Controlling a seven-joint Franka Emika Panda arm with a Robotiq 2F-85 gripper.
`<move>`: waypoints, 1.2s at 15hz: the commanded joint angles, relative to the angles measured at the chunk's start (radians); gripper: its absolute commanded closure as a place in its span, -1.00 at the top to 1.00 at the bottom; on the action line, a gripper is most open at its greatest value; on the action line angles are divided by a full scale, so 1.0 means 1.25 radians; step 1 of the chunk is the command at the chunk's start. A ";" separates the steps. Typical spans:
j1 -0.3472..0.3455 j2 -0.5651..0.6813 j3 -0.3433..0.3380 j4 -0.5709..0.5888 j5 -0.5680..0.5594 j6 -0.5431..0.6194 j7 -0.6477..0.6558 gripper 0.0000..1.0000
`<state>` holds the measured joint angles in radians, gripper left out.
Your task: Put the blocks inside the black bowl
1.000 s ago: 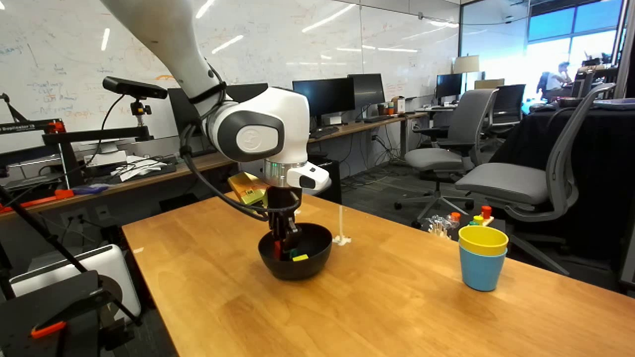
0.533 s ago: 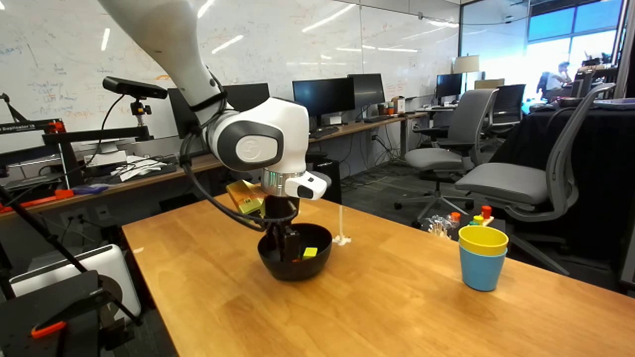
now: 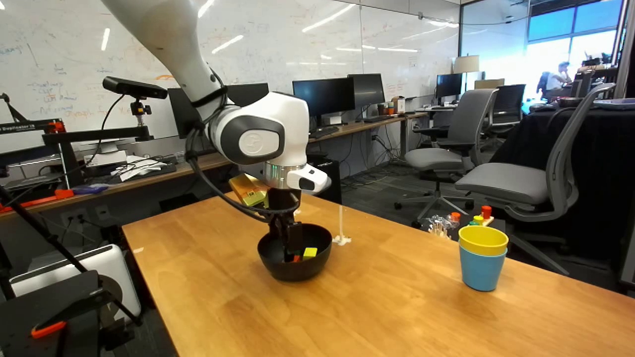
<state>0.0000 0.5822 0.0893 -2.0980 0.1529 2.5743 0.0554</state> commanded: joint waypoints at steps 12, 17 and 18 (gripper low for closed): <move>-0.001 -0.199 0.049 -0.015 0.025 -0.067 -0.055 1.00; 0.003 -0.268 0.036 -0.039 0.012 -0.139 -0.084 1.00; 0.000 -0.276 0.036 -0.043 0.018 -0.159 -0.097 1.00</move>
<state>0.0012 0.3055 0.1425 -2.1101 0.1544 2.4419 -0.0118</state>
